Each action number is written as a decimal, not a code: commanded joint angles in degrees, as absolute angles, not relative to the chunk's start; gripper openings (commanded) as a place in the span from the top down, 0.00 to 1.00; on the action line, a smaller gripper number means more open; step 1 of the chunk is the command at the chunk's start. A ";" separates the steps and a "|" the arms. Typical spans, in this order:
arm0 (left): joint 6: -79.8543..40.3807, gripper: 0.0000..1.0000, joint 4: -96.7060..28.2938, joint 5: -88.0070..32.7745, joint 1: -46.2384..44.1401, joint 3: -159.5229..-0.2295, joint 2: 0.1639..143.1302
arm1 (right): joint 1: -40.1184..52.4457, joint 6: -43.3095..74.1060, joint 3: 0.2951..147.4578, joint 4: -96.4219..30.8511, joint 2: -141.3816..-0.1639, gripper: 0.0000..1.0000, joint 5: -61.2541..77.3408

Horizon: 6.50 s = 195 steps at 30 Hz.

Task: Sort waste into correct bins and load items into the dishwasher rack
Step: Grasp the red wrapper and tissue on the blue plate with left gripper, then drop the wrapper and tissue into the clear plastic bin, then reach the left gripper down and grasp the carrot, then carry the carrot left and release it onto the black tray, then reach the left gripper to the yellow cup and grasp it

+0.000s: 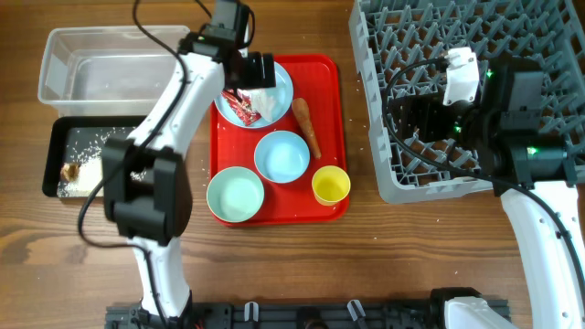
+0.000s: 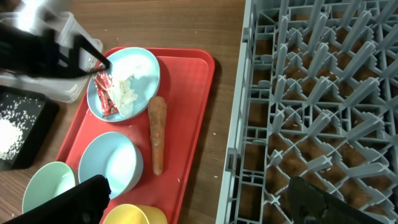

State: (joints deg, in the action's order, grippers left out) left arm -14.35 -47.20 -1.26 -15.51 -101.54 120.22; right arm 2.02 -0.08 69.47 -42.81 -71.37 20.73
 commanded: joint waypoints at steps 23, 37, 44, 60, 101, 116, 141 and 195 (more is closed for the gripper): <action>-20.23 0.96 -44.29 3.05 -17.93 -101.49 135.00 | 1.80 0.40 69.84 -42.89 -71.90 0.06 20.51; -20.01 0.96 -54.54 -5.34 -15.44 -114.61 124.97 | 1.80 0.40 69.84 -42.92 -71.90 0.06 20.36; -18.22 0.96 -56.18 -3.77 -10.41 -116.16 115.68 | 1.80 0.40 69.84 -42.92 -71.90 0.06 20.36; -15.44 0.32 -50.11 9.30 7.31 -116.16 125.56 | 1.80 0.43 69.84 -43.11 -71.90 0.06 20.36; -29.58 0.01 -61.36 0.60 -33.74 -115.83 131.17 | -0.47 13.74 69.84 -47.86 -71.90 0.00 -0.08; -30.74 0.20 -58.24 5.89 -34.28 -115.66 139.48 | -0.47 13.50 67.75 -47.20 -73.06 0.00 -0.27; -28.75 0.96 -65.98 5.96 -24.05 -119.66 117.86 | -0.47 13.47 67.75 -46.78 -73.10 0.00 -0.27; -36.56 0.39 -55.90 5.15 21.04 -81.76 93.10 | -0.47 12.03 67.75 -47.94 -73.41 0.00 3.11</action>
State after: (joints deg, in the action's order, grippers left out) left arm -37.41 -55.22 6.26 23.66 -81.80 98.85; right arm -0.43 12.56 67.94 -48.56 -72.93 1.34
